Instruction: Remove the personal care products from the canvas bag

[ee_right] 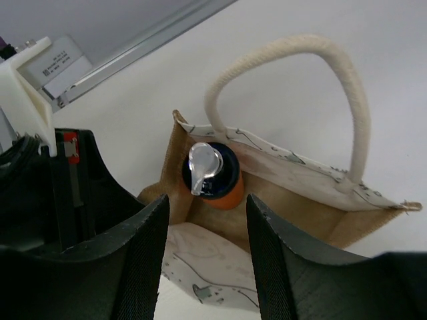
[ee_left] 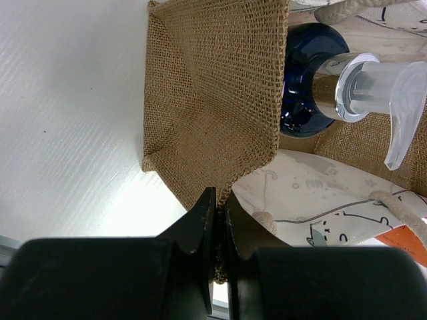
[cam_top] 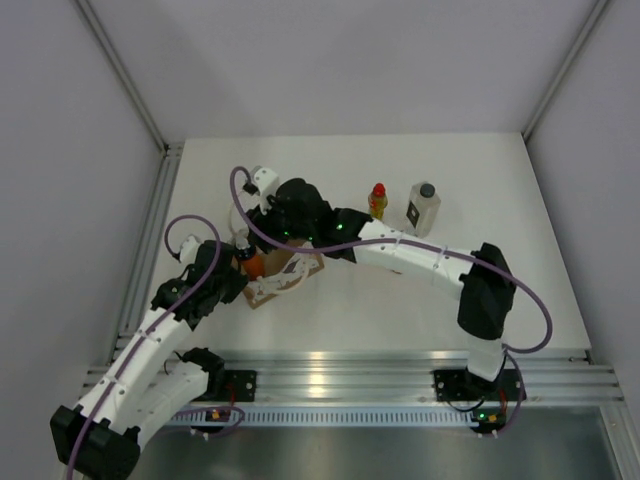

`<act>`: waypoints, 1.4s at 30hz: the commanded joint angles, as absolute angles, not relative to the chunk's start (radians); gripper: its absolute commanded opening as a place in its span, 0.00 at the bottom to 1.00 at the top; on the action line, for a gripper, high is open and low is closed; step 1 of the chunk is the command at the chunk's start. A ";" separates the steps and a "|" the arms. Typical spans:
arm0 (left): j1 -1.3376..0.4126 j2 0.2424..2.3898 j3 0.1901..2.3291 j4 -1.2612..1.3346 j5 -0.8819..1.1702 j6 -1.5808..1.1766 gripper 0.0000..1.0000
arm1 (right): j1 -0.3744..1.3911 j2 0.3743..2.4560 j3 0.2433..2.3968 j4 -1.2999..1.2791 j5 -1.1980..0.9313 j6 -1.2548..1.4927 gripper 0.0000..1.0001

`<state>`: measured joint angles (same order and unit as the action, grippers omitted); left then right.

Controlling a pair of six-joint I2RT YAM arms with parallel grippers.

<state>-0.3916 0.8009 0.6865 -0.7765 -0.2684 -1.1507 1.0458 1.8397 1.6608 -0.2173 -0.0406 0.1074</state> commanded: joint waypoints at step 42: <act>-0.391 0.799 0.690 -0.804 -0.270 -1.164 0.00 | 1.104 2.125 2.008 -0.305 0.074 0.092 0.38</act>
